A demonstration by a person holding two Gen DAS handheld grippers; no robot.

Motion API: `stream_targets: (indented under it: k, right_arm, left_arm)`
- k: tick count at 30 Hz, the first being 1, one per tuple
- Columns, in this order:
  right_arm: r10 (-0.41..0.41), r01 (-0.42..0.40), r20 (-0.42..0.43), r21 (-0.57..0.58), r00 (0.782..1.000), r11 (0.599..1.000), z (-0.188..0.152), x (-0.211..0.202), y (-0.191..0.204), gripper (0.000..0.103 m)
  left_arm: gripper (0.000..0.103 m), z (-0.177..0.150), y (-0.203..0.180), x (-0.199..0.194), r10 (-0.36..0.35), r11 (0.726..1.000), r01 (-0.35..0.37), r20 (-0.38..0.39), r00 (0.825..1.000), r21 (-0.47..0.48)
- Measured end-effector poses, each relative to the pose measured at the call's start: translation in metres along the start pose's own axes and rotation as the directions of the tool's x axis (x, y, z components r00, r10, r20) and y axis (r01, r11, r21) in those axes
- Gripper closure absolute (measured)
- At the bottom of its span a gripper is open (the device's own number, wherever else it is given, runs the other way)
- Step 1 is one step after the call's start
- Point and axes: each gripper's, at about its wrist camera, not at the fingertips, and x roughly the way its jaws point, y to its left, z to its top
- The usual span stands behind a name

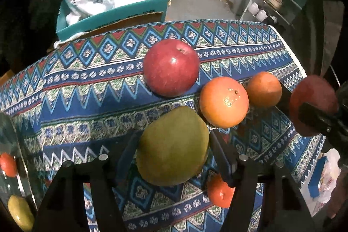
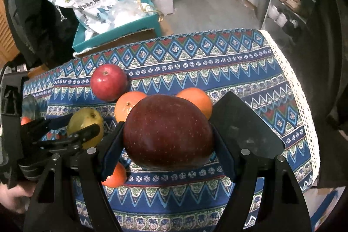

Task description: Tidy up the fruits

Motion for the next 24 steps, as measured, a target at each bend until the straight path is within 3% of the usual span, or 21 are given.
stream_targets:
  k: [11,24]
  right_arm:
    - [0.007,-0.006,-0.018,0.026,1.000,1.000,-0.002,0.009,-0.011,0.026]
    - [0.006,-0.005,-0.035,0.018,0.999,1.000,-0.004,0.016,-0.010,0.026]
  left_arm:
    - [0.029,0.002,0.001,0.028,-0.102,0.994,0.100,-0.060,0.993,-0.037]
    - [0.029,-0.005,-0.008,0.033,-0.100,0.995,0.100,-0.073,0.992,-0.005]
